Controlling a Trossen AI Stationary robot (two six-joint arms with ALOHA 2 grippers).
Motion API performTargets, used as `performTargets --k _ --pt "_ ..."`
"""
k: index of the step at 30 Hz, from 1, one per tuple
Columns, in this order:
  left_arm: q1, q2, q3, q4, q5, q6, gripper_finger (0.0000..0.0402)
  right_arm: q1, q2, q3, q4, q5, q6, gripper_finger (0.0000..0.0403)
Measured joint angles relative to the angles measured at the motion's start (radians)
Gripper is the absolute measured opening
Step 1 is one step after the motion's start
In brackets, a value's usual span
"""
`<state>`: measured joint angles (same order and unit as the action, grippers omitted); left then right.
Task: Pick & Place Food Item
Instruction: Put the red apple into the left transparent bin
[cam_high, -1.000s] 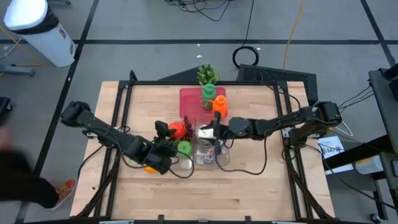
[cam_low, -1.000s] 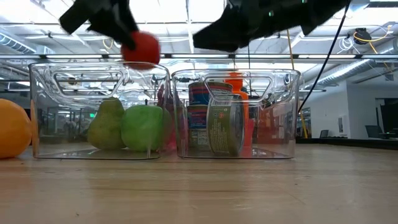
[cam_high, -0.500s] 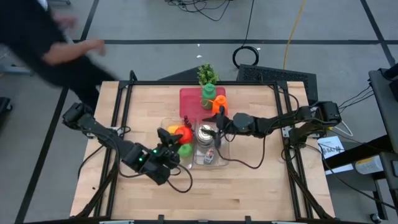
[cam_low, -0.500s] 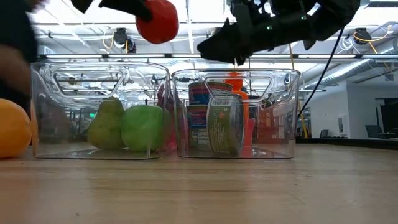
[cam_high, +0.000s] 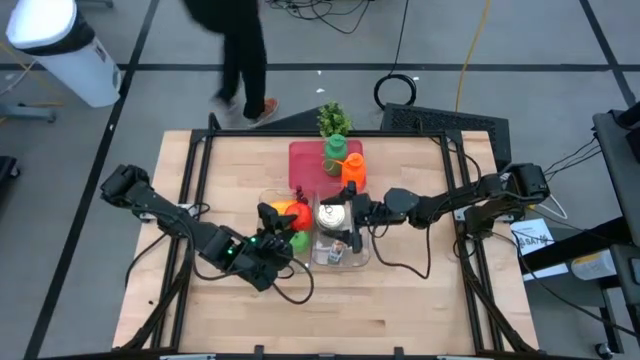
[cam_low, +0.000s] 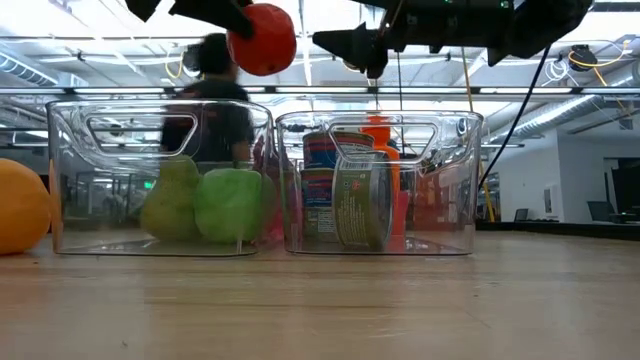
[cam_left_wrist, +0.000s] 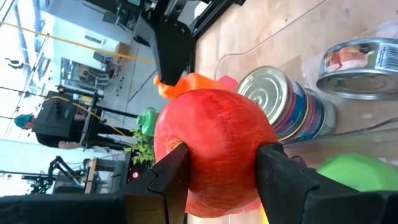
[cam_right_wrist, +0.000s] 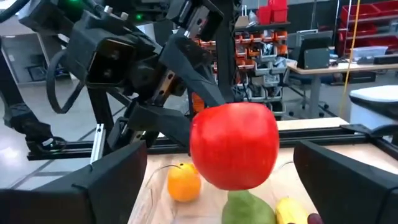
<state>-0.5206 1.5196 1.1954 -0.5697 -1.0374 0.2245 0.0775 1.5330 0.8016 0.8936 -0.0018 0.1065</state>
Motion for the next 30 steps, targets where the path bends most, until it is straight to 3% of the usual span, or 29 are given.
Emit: performTargets --k 9,18,25,30 --pt "0.011 0.011 0.000 0.091 0.020 0.069 0.0165 0.010 0.040 0.040 -0.042 0.080 -0.004 0.0386" --pt "0.021 0.068 -0.001 0.134 0.043 0.168 0.0165 0.009 0.216 0.174 -0.052 0.020 0.014 0.0379" --pt "-0.013 0.061 -0.002 0.122 -0.031 0.158 0.0165 0.001 0.225 0.189 -0.076 0.026 0.007 0.0375" --pt "-0.030 0.058 -0.002 0.146 -0.058 0.156 0.0165 0.002 0.204 0.188 -0.132 0.020 0.005 0.0326"
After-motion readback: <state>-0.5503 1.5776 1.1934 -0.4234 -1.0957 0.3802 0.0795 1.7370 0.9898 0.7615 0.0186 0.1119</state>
